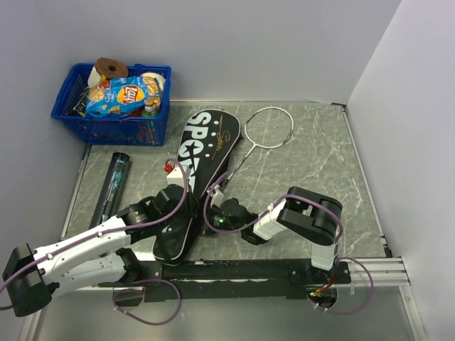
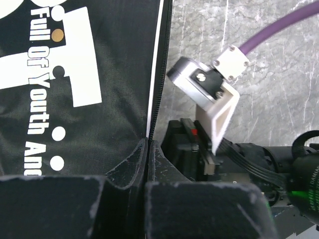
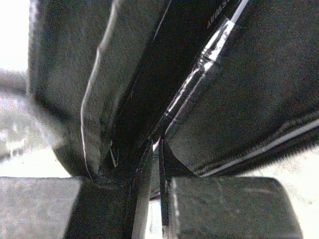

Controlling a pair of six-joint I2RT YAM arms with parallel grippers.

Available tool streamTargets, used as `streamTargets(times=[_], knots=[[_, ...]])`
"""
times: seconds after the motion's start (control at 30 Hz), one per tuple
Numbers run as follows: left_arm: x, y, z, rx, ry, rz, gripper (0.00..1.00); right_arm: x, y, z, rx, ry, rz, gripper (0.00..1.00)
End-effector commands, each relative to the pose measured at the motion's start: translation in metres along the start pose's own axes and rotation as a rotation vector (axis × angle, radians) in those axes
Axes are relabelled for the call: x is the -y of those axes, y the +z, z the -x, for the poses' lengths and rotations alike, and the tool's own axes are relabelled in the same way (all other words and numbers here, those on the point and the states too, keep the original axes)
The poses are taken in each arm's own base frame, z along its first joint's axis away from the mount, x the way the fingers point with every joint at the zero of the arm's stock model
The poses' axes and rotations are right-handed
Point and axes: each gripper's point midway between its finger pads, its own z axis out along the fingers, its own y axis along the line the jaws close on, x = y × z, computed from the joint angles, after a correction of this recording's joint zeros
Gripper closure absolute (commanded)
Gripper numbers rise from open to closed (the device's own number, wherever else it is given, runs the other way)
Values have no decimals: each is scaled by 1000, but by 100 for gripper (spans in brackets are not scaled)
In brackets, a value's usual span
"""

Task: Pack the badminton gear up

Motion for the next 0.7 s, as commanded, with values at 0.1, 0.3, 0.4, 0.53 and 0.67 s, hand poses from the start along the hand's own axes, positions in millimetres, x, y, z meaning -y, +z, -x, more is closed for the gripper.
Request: streamTargets(times=[0.1,0.3,0.4,0.53,0.67], knots=[[32,-4,18,32,-43,-119,99,-48,22,27,77,-108,139,84],[33,-5,21,43,-47,-122,99,-54,24,29,66,-155,136,79],[28,-3,22,48,-34,-93,99,-48,10,25,61,-161,116,73],[22,-2,28,65,-22,-62,99,-36,-18,28,89,-196,32,60],[22,-6,36,89,-21,-59,99,-22,-58,43,127,-220,-97,53]])
